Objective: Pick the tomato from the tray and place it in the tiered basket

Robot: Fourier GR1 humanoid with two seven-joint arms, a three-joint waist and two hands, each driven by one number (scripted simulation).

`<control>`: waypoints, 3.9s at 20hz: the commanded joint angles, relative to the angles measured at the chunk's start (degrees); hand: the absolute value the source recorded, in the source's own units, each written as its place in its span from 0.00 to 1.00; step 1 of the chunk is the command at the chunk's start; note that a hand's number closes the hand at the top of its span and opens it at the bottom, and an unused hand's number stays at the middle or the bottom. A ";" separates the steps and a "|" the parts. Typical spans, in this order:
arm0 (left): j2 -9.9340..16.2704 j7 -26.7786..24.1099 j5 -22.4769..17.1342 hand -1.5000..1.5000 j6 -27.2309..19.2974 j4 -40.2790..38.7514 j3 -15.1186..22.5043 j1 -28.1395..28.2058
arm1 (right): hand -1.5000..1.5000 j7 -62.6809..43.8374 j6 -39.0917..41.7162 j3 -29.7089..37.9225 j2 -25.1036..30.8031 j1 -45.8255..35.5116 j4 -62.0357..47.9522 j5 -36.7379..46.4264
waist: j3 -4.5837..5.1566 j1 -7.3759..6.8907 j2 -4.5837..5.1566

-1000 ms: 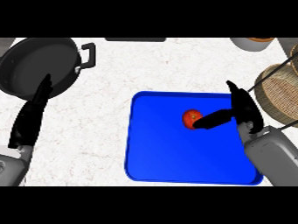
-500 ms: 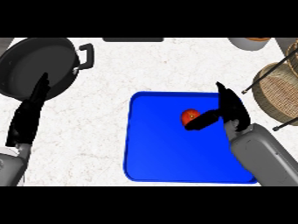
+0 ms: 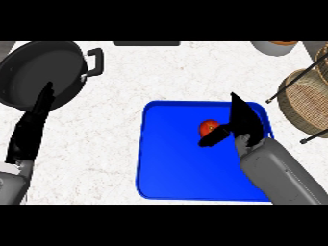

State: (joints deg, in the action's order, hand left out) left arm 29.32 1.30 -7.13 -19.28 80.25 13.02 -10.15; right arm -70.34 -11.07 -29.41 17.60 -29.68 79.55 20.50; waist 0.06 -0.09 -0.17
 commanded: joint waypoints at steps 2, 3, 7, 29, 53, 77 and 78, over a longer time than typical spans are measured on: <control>-3.05 -0.33 2.67 0.50 -2.16 0.73 1.38 0.65 | 0.00 -11.59 3.65 1.68 -2.00 -1.80 -1.50 0.80 | -0.01 0.13 0.04; -0.92 0.36 0.60 0.50 0.92 -2.59 -1.34 -1.72 | 0.00 -13.25 4.09 0.83 -3.16 -2.60 -1.02 1.70 | 0.02 0.38 0.10; -1.78 0.23 0.86 0.50 0.58 0.38 -1.35 0.13 | 0.00 -9.21 1.01 1.18 -6.34 0.81 -5.55 3.40 | -0.01 0.07 0.20; -4.82 3.37 5.45 0.50 3.51 2.09 -4.61 -0.35 | 0.00 2.91 4.38 14.06 -13.64 -2.46 -20.63 5.78 | -0.07 -0.13 0.24; -5.92 1.94 7.58 0.50 6.58 1.37 -7.85 3.74 | 1.00 38.64 22.68 -13.68 -8.59 10.50 1.05 13.23 | -0.08 1.45 -1.66; -6.50 4.67 9.31 0.50 7.33 5.69 -8.75 2.29 | 1.00 53.96 23.59 44.19 27.84 29.07 50.92 -18.30 | -0.09 0.49 0.09; -6.13 -0.46 8.49 0.50 8.94 -1.26 -10.80 0.45 | 1.00 51.77 26.01 46.26 29.37 27.51 52.07 -22.24 | -0.03 0.82 0.18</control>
State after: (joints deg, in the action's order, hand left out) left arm 22.88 3.33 1.31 -12.21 83.10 3.54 -7.21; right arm -18.17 9.17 7.60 43.38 0.71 134.18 7.29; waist -0.01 1.49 -0.25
